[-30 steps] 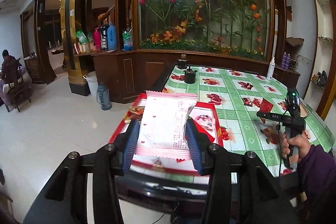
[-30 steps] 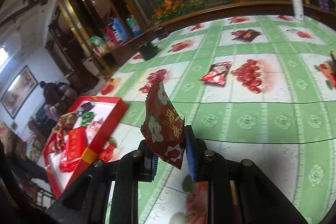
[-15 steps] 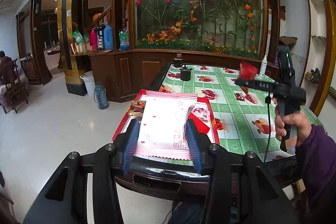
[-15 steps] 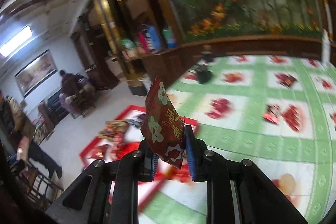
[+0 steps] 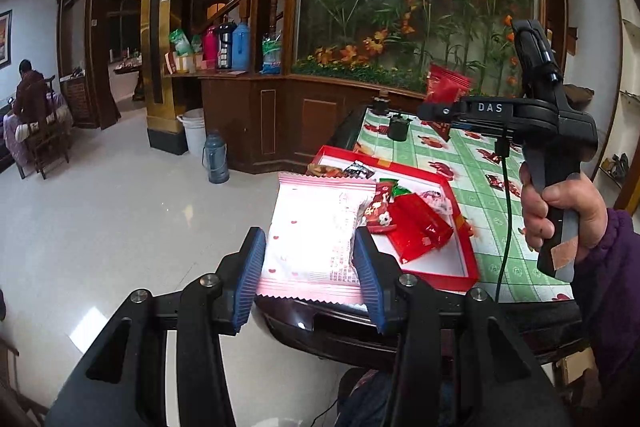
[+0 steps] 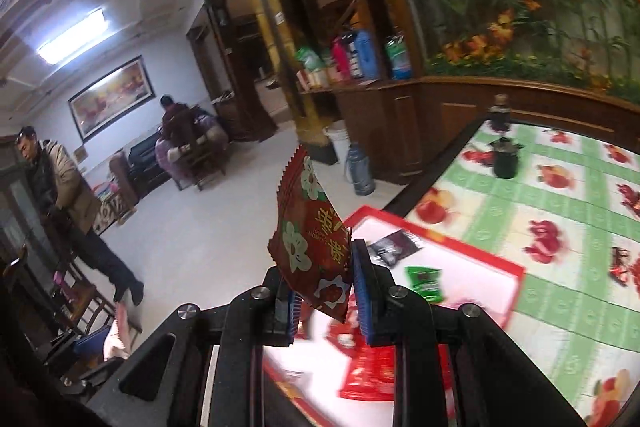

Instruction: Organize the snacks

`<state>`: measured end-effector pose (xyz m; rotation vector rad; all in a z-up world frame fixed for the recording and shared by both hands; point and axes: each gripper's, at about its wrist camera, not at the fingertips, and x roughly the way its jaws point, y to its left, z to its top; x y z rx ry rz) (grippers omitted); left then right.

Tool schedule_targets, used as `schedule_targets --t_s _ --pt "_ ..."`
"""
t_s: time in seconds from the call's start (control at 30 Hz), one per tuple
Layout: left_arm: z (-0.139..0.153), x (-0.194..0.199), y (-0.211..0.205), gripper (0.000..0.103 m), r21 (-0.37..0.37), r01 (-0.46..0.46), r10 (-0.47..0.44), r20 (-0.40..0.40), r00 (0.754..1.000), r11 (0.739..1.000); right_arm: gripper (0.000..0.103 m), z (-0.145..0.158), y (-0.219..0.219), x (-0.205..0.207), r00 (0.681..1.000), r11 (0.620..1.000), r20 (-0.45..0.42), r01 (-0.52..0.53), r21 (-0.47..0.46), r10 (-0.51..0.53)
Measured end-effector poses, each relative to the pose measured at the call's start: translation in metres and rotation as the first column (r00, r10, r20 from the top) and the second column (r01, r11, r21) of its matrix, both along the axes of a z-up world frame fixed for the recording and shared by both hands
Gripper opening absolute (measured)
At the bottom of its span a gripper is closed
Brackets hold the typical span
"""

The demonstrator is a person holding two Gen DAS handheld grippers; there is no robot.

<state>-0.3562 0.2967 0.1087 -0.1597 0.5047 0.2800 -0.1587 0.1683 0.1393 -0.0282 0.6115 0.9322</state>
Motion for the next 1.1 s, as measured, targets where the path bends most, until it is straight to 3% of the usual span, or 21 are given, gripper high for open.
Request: schedule_targets --t_s 0.3,0.57,0.8,1.1 --pt "-0.005 0.001 0.001 0.043 -0.014 0.003 -0.003 -0.002 1.000 1.000 0.022 -0.006 -0.002 -0.003 1.000 1.000 -0.016 -0.008 0.005 0.008" --pt "-0.020 0.017 -0.013 0.043 -0.048 0.045 -0.047 -0.029 0.998 0.998 0.023 -0.027 -0.047 0.016 0.996 0.998 -0.054 0.069 -0.001 -0.069" --pt "-0.014 0.027 -0.035 0.043 -0.017 0.109 -0.109 -0.036 0.993 0.994 0.023 -0.027 -0.095 0.029 0.986 0.988 -0.065 0.153 0.032 -0.151" --pt "-0.014 0.067 -0.055 0.043 -0.017 0.158 -0.159 -0.056 0.986 0.987 0.023 -0.041 -0.127 0.045 0.981 0.984 -0.101 0.172 0.038 -0.167"
